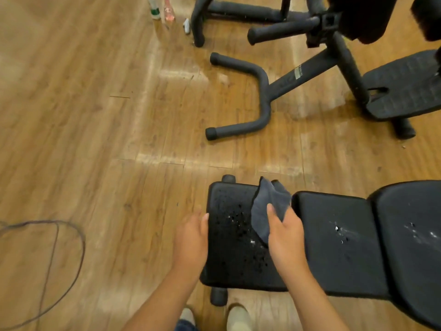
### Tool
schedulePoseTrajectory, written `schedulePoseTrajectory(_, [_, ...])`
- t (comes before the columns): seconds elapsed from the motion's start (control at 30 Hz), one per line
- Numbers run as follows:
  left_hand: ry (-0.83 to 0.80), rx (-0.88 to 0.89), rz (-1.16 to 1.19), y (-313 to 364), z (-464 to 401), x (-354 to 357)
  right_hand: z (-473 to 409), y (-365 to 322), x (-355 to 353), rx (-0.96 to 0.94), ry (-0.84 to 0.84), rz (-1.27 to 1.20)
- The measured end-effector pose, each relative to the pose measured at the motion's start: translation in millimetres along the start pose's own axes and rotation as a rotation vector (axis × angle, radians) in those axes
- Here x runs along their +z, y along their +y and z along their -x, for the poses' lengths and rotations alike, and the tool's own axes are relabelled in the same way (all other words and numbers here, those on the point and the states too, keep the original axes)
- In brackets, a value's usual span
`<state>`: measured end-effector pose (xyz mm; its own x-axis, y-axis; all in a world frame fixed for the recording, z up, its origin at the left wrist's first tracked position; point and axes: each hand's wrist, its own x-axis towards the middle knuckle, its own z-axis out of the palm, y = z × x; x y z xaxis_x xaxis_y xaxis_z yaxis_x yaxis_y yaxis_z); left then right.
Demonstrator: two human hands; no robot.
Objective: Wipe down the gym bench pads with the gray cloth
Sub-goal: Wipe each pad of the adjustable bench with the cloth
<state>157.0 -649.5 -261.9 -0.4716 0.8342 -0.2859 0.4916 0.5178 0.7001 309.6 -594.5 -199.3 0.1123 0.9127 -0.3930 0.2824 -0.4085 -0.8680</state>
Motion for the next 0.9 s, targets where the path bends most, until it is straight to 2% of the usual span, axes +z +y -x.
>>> schedulePoseTrajectory(0.13, [-0.002, 0.046, -0.142, -12, -13, 36, -29, 13, 32, -0.315, -0.045, 0.214])
schedulePoseTrajectory(0.23, [0.013, 0.088, -0.113, -26, -13, 44, -46, 48, 57, -0.627, -0.060, 0.733])
schedulePoseTrajectory(0.33, [-0.039, 0.152, -0.100, -34, -11, 42, -49, 70, 66, -0.689, -0.211, 1.003])
schedulePoseTrajectory(0.43, [-0.065, 0.241, -0.205, -40, -11, 48, -52, 72, 63, -0.686, -0.240, 1.030])
schedulePoseTrajectory(0.6, [0.003, 0.417, -0.468, -45, -10, 48, -56, 76, 47, -0.767, -0.316, 1.023])
schedulePoseTrajectory(0.9, [0.014, 0.465, -0.649, -46, -9, 40, -7, 106, 25, -0.745, -0.288, 1.102])
